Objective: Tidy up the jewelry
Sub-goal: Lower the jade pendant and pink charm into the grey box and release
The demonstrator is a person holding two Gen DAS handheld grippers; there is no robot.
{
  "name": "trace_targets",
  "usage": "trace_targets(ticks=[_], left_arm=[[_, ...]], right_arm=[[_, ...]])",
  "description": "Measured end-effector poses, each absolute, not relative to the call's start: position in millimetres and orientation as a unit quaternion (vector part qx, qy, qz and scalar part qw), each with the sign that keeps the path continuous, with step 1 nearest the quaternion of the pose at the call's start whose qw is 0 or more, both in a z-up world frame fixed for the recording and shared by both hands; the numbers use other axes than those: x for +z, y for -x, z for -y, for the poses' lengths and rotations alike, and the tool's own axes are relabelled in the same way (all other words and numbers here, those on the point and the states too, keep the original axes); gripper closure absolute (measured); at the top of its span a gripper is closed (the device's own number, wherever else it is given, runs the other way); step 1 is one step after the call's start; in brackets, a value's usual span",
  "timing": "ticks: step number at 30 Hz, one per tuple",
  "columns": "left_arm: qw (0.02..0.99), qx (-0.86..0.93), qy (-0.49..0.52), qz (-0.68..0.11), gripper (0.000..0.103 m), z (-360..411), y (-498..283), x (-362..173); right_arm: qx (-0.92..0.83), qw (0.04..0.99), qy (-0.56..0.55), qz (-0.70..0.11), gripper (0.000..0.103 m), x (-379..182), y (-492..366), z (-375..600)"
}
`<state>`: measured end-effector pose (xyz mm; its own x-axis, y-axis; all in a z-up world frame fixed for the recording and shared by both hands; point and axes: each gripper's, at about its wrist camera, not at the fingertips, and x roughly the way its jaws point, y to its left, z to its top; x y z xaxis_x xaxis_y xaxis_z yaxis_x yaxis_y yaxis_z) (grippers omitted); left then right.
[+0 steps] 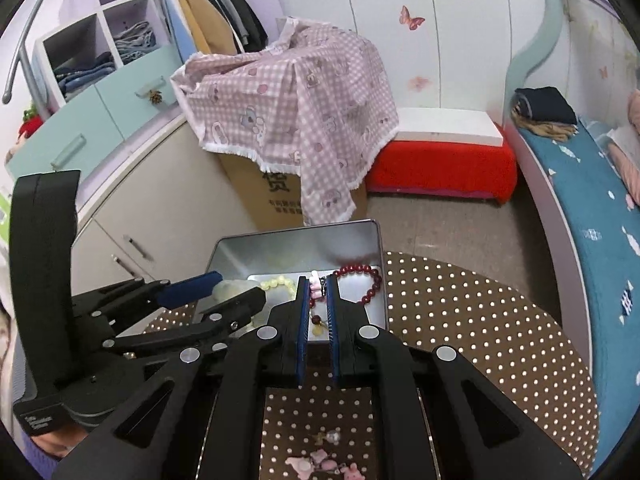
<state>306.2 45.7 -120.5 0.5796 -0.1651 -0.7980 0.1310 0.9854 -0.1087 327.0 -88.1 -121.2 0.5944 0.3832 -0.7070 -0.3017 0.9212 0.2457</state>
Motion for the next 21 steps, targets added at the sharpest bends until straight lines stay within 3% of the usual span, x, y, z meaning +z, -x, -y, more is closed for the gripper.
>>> trace_targets(ticks=[21], left_arm=[[0.893, -0.079, 0.027, -0.442, 0.061, -45.1, -299.7, -112.5]], right_arm=[[0.192, 0.88, -0.065, -0.429, 0.093, -136.7, -332.8, 88.8]])
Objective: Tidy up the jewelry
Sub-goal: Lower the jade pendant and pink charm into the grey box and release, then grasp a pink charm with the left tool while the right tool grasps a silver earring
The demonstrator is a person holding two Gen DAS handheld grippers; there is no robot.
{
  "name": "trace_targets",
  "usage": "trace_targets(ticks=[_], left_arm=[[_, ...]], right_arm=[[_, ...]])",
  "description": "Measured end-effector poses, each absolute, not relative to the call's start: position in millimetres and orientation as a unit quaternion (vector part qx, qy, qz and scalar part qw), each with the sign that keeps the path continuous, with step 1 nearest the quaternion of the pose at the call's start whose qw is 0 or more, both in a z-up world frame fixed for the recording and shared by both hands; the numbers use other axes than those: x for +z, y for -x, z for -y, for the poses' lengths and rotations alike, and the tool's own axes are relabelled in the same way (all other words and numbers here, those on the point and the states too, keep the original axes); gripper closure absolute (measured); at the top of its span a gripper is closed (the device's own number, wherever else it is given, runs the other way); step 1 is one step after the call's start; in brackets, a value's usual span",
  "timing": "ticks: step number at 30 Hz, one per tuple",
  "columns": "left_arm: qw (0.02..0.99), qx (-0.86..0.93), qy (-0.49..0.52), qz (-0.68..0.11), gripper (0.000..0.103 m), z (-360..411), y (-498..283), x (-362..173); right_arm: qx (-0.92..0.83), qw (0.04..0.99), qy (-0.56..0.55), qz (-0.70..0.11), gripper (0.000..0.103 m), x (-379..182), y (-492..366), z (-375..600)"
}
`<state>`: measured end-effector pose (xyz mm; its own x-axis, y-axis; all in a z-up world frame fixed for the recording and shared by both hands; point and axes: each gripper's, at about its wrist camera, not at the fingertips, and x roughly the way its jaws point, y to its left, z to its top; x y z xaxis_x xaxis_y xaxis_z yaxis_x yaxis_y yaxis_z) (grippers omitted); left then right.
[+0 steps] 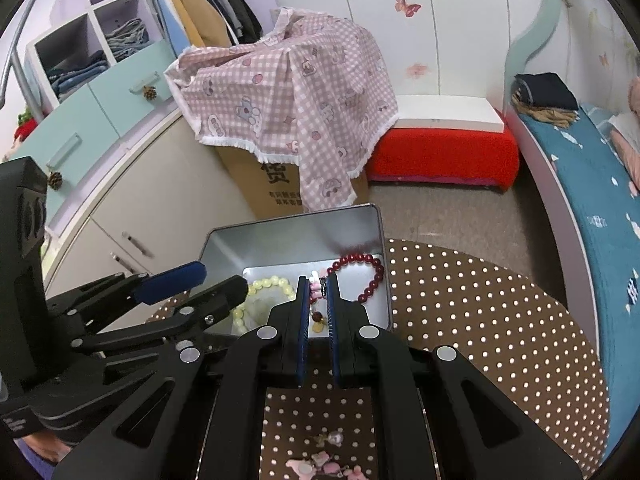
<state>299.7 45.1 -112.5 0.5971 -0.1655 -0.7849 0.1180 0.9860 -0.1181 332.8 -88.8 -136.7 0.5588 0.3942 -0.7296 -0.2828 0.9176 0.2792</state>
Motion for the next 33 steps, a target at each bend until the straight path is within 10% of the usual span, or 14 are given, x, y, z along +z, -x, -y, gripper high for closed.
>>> trace_targets(ticks=[17, 22, 33], left_arm=[[0.916, -0.089, 0.028, -0.391, 0.036, -38.1, -234.5, -91.8], [0.915, -0.091, 0.035, -0.392, 0.036, -28.3, -189.8, -103.5], [0.888, -0.08, 0.031, -0.453, 0.036, 20.2, -143.7, -162.7]], right_arm=[[0.164, 0.904, -0.05, -0.391, 0.091, -111.3, -275.1, 134.8], [0.132, 0.913, -0.038, -0.383, 0.057, -120.5, -226.3, 167.4], [0.102, 0.9, -0.064, -0.419, 0.054, -175.2, -160.7, 212.4]])
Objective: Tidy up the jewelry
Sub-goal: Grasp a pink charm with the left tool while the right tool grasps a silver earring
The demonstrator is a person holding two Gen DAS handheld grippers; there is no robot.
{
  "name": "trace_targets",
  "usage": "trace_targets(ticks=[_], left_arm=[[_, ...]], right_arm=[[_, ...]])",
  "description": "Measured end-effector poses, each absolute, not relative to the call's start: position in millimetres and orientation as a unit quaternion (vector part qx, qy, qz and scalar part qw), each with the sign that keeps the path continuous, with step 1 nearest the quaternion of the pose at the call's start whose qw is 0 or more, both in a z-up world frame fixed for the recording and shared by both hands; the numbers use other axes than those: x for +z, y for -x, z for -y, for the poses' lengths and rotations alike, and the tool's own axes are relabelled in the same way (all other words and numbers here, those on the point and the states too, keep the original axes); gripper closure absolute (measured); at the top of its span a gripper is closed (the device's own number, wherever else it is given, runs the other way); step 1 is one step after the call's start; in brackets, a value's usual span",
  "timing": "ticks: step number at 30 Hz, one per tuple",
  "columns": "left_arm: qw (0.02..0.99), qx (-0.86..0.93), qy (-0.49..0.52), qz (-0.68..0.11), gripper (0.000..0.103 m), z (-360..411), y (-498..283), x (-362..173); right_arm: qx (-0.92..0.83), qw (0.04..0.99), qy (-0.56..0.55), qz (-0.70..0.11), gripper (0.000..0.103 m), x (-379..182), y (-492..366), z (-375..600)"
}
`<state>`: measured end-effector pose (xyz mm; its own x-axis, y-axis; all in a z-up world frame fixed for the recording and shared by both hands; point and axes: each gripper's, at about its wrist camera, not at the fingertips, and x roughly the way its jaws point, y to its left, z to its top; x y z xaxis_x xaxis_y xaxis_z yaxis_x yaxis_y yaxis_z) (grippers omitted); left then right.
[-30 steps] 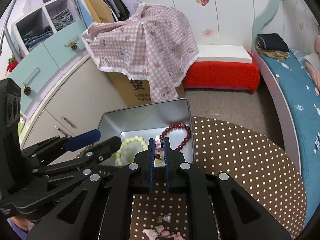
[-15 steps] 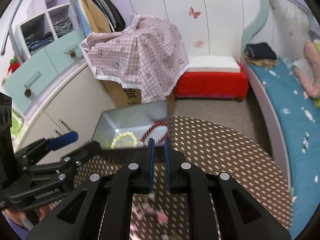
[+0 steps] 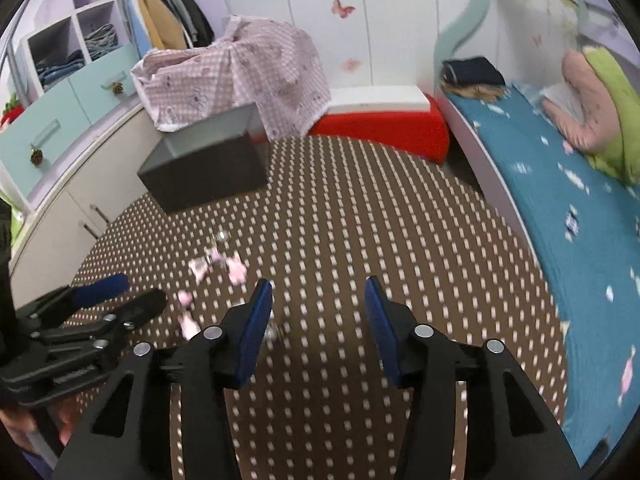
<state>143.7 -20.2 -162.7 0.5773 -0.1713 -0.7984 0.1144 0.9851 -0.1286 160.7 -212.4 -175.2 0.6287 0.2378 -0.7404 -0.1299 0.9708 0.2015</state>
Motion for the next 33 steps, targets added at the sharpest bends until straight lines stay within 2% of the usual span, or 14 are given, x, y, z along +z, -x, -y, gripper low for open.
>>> trace_targets(ticks=[7, 8, 9, 10, 12, 14, 26, 28, 30, 33], left_arm=[[0.887, -0.058, 0.008, -0.457, 0.034, 34.8, -144.1, -176.4], [0.888, -0.057, 0.008, -0.456, 0.038, 33.8, -143.8, -175.7], [0.888, -0.054, 0.009, -0.456, 0.049, 32.0, -144.3, -175.1], [0.889, -0.05, 0.007, -0.456, 0.054, 29.8, -145.1, -174.7], [0.89, -0.05, 0.001, -0.454, 0.079, 23.7, -145.7, -174.5], [0.89, -0.054, 0.008, -0.454, 0.093, 13.9, -147.4, -174.7], [0.893, -0.069, 0.055, -0.441, 0.094, -30.2, -148.1, -164.1], [0.893, -0.073, 0.061, -0.44, 0.094, -36.4, -149.4, -161.5], [0.893, -0.074, 0.065, -0.44, 0.094, -39.1, -149.9, -160.5], [0.892, -0.078, 0.07, -0.439, 0.094, -42.4, -151.8, -159.0]], right_arm=[[0.101, 0.898, -0.059, -0.425, 0.052, -186.9, -150.9, 215.1], [0.104, 0.898, -0.057, -0.425, 0.052, -187.0, -151.0, 212.7], [0.105, 0.897, -0.053, -0.425, 0.052, -188.0, -150.5, 210.7], [0.107, 0.897, -0.049, -0.425, 0.052, -189.1, -150.2, 208.5], [0.113, 0.897, -0.042, -0.426, 0.051, -190.4, -151.4, 201.7], [0.118, 0.896, -0.033, -0.428, 0.051, -191.3, -152.8, 194.9], [0.14, 0.89, 0.024, -0.433, 0.052, -195.8, -160.6, 148.4], [0.139, 0.89, 0.033, -0.433, 0.057, -195.2, -159.4, 144.2], [0.137, 0.889, 0.04, -0.435, 0.057, -195.3, -159.1, 142.1], [0.133, 0.889, 0.055, -0.435, 0.065, -196.8, -160.0, 139.5]])
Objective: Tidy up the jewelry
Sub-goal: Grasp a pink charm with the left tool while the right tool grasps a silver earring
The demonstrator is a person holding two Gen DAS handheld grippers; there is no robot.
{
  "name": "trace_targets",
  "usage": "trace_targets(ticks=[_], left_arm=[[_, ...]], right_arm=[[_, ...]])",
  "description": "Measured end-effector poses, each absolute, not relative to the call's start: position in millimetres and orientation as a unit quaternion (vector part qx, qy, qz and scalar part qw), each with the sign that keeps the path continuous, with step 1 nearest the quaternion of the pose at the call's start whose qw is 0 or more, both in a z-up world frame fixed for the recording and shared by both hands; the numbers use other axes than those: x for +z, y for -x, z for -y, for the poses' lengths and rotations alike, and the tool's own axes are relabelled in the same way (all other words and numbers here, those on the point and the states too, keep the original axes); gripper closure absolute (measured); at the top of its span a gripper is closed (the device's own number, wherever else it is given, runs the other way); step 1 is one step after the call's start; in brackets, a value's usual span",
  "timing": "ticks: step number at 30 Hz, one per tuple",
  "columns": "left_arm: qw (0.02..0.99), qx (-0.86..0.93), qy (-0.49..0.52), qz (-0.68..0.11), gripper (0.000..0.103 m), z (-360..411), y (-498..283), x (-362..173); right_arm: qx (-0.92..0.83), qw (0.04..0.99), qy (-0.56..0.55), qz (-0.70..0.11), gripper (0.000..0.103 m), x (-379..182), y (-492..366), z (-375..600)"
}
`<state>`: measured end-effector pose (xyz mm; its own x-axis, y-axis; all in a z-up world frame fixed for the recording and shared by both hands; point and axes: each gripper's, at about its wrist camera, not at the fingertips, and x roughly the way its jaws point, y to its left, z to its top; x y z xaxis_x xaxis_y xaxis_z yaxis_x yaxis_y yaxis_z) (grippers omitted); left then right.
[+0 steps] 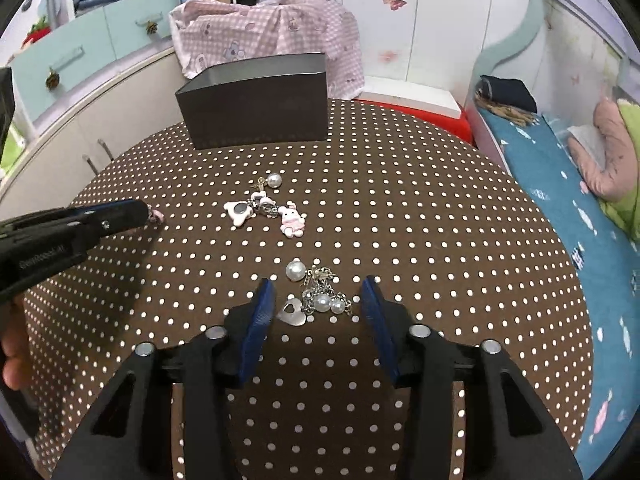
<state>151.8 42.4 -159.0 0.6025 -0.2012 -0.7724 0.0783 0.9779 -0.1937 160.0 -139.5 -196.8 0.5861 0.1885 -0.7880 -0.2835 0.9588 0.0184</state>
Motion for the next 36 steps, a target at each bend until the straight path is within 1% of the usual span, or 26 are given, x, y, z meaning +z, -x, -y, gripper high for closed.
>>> trace_targets(ticks=[2, 7, 10, 12, 13, 20, 23, 24, 25, 28, 29, 36], left_arm=[[0.892, -0.083, 0.071, -0.439, 0.094, -42.3, -151.8, -157.7], [0.892, -0.092, 0.07, -0.438, 0.094, -40.9, -148.7, -156.7], [0.892, -0.097, 0.07, -0.437, 0.094, -39.0, -147.9, -156.0], [0.891, -0.097, 0.069, -0.437, 0.094, -37.2, -147.5, -156.3], [0.891, -0.097, 0.07, -0.438, 0.094, -36.7, -147.5, -156.6], [0.888, -0.099, 0.075, -0.443, 0.094, -40.3, -146.8, -158.5], [0.887, -0.1, 0.075, -0.444, 0.094, -40.3, -145.9, -159.2], [0.887, -0.101, 0.075, -0.443, 0.094, -40.2, -145.7, -159.4], [0.887, -0.102, 0.074, -0.444, 0.094, -39.7, -145.6, -159.4], [0.887, -0.11, 0.073, -0.442, 0.094, -39.2, -145.4, -157.5], [0.887, -0.113, 0.073, -0.441, 0.094, -39.2, -145.7, -156.7], [0.885, -0.137, 0.088, -0.436, 0.094, -41.2, -147.3, -146.8]], right_arm=[[0.129, 0.891, 0.059, -0.431, 0.068, -195.2, -159.7, 139.4], [0.125, 0.893, 0.059, -0.429, 0.068, -187.7, -147.6, 137.2], [0.138, 0.885, 0.037, -0.442, 0.074, -192.3, -138.7, 138.0], [0.144, 0.882, 0.025, -0.447, 0.074, -196.8, -139.8, 139.1], [0.139, 0.881, 0.024, -0.452, 0.076, -199.5, -141.8, 138.9], [0.131, 0.884, 0.013, -0.448, 0.077, -200.4, -155.9, 140.8], [0.136, 0.886, 0.015, -0.442, 0.083, -201.2, -160.4, 137.2], [0.134, 0.887, 0.022, -0.442, 0.088, -201.6, -162.1, 134.4], [0.134, 0.887, 0.028, -0.442, 0.091, -201.0, -163.2, 131.7], [0.146, 0.886, 0.018, -0.441, 0.092, -200.6, -162.5, 132.4], [0.148, 0.886, 0.013, -0.439, 0.098, -199.9, -161.3, 135.0], [0.168, 0.891, -0.022, -0.42, 0.099, -175.9, -154.9, 155.6]])
